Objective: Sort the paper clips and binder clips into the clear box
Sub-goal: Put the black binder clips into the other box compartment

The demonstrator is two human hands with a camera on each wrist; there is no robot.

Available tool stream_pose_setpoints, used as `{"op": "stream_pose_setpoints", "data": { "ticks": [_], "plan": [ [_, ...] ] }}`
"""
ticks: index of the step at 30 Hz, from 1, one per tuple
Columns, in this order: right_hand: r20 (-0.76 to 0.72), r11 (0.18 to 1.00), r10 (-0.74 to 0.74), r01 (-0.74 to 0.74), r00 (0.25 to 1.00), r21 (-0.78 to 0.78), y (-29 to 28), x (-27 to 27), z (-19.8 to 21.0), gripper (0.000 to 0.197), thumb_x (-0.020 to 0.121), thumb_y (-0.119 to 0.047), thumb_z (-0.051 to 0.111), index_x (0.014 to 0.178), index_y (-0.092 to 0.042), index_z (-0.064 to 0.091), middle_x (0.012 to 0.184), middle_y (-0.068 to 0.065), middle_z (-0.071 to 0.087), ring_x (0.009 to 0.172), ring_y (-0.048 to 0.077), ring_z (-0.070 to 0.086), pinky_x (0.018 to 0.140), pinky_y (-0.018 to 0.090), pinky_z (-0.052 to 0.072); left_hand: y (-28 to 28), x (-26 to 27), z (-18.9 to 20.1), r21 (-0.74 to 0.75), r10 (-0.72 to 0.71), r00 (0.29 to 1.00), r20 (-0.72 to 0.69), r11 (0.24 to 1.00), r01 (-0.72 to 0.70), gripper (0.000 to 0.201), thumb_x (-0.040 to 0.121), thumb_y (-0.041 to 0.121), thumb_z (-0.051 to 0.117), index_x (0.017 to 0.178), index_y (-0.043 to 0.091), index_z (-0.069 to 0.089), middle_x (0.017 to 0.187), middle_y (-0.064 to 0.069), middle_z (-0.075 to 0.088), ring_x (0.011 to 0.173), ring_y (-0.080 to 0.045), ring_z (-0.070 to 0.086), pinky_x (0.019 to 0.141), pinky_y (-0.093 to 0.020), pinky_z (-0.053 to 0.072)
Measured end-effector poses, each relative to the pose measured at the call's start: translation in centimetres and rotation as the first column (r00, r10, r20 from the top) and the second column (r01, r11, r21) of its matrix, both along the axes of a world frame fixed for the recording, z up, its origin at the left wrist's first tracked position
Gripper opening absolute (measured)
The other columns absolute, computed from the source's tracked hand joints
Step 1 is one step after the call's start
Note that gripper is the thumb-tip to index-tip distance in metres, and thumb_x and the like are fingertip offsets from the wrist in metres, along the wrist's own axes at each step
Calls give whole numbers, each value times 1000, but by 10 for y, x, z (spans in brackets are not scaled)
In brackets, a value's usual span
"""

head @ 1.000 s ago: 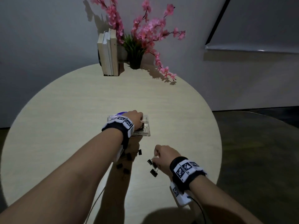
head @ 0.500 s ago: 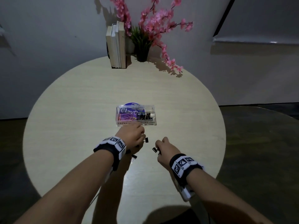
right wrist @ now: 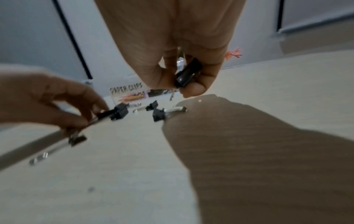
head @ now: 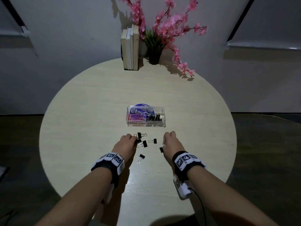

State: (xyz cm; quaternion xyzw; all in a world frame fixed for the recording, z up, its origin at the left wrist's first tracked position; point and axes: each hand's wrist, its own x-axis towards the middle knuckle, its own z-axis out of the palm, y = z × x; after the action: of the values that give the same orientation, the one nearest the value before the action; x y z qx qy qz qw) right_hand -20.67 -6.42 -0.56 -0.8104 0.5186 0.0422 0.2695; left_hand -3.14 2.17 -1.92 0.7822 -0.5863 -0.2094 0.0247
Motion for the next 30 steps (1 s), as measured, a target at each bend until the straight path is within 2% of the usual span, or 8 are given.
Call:
{"op": "stream_pose_setpoints", "data": {
  "ticks": [5,10,12,15,20,24,27,30],
  "plan": [
    [167,966,-239,217,957,140,-14,-12,5,27,87,8,38,109,-5,48,106,7,37,88,34,54,83,39,48,-1,6,1,-65,10,998,-66,998,-14,31,97,10,40,126,9,53,122,-14,56,115,-31,49,93,-39,45],
    [189,913,-355,296,916,280,-19,-16,-2,20,90,3,42,83,-2,60,97,17,56,85,25,54,70,24,40,-3,12,4,-200,137,963,-231,962,-185,24,95,10,50,114,4,64,114,-19,56,112,-34,49,94,-37,43],
    [162,841,-451,357,878,407,-19,-13,-2,23,90,1,45,101,5,65,102,18,61,95,30,58,65,25,44,-5,13,8,-197,215,917,-336,936,-291,19,92,5,54,107,1,65,110,-18,54,107,-33,53,90,-33,43],
    [-23,870,-346,330,938,365,-18,-10,5,28,92,-3,46,116,7,57,125,24,58,116,35,55,84,31,43,-8,11,19,-140,301,857,-418,911,-388,16,90,3,49,86,8,64,93,-6,55,97,-29,60,77,-26,41],
    [106,879,-308,240,945,413,-13,-11,-6,31,93,-24,50,65,-11,48,90,17,56,89,30,57,74,33,36,1,-10,28,62,106,962,-252,994,-93,16,88,36,52,95,22,57,101,2,66,88,-18,60,75,-28,45],
    [64,946,-170,144,983,291,-6,-12,-8,28,85,-34,62,81,-18,41,79,1,52,72,22,51,62,30,36,6,-16,17,208,-135,987,-89,966,151,44,83,48,60,117,23,50,125,1,56,105,-23,61,85,-34,49],
    [-57,975,47,-34,997,218,-5,-10,-10,26,85,-26,64,91,-19,39,95,8,55,86,28,56,68,30,38,7,-18,11,187,-147,987,-71,970,158,38,90,41,56,118,17,50,129,-3,51,106,-27,60,84,-35,49],
    [-81,979,26,-9,996,203,-4,-4,-7,27,83,-26,66,88,-15,41,101,12,51,83,24,49,70,29,37,8,-15,8,182,-133,987,-95,972,148,35,90,39,55,115,14,52,126,-4,50,105,-27,60,82,-34,48]
  ]
}}
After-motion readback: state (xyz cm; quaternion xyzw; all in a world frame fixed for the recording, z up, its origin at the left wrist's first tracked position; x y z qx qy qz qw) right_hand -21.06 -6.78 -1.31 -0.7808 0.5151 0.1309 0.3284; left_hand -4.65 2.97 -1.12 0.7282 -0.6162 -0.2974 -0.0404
